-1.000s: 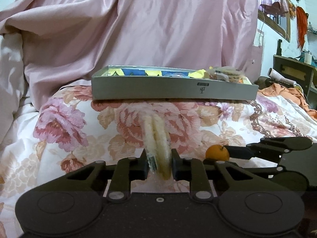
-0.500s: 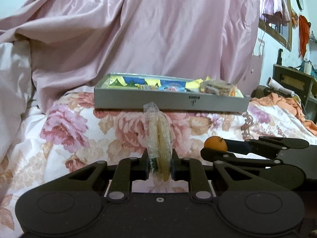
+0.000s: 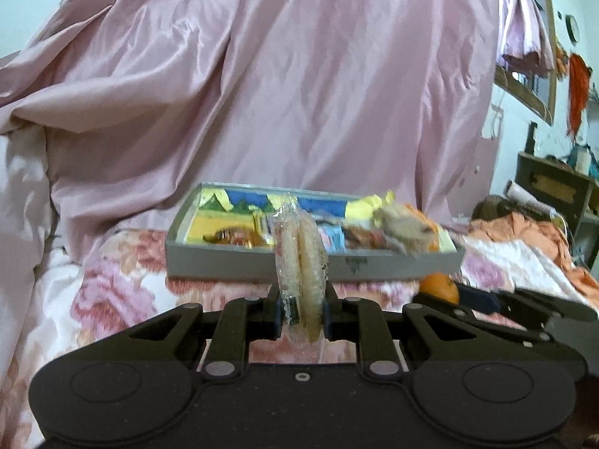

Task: Organize snacks
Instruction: 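Carry the rice cake over the tray with the left tool while the right tool carries the mandarin, then open the left tool over the tray while the right tool releases the mandarin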

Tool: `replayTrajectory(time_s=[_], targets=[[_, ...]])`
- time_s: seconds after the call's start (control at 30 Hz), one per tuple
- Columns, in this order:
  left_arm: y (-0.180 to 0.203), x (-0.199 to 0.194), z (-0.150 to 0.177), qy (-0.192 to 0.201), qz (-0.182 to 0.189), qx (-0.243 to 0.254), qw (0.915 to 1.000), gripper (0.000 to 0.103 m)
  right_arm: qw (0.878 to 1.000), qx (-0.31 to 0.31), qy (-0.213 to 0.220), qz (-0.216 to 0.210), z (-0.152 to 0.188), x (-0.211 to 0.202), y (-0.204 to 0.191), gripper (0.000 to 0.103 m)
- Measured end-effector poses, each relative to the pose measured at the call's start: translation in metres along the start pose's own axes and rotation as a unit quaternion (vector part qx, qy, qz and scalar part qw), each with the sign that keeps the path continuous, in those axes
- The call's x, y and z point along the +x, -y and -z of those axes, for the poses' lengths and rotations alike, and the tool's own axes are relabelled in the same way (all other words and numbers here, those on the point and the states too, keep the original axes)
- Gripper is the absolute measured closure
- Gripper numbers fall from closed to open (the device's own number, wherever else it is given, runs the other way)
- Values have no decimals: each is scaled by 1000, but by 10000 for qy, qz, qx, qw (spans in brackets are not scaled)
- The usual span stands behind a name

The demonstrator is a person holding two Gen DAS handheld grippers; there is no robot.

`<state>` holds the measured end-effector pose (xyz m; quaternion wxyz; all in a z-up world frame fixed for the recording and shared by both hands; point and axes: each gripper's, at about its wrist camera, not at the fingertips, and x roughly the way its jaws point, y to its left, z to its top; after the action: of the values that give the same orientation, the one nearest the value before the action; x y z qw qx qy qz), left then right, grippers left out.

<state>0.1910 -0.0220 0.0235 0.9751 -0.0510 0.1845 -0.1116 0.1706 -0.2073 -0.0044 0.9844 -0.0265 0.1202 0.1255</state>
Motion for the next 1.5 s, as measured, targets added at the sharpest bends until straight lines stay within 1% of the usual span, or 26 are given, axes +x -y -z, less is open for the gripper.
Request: replayTrajectory(time_s=[0.23, 0.47, 0.53, 0.67, 0.97, 1.37, 1.5], targets=[[-11, 36, -40, 32, -44, -202, 9998, 82, 9995, 221, 100, 215, -21, 25, 24, 65], [-24, 72, -60, -34, -95, -381, 9992, 82, 9995, -221, 180, 159, -36, 56, 23, 65], [-27, 80, -61, -81, -82, -458, 9989, 82, 9994, -265, 174, 122, -40, 65, 21, 65], [-31, 97, -61, -210, -78, -435, 9988, 82, 9993, -350, 125, 29, -44, 82, 13, 65], [-46, 115, -57, -317, -99, -701, 9970, 82, 9988, -463, 3, -162, -46, 110, -8, 65], [-50, 122, -52, -460, -86, -873, 9951, 81, 9975, -637, -146, -250, -42, 122, -26, 65], [-54, 122, -50, -494, -133, -956, 9941, 78, 9978, -597, -169, -240, -42, 122, -26, 64]])
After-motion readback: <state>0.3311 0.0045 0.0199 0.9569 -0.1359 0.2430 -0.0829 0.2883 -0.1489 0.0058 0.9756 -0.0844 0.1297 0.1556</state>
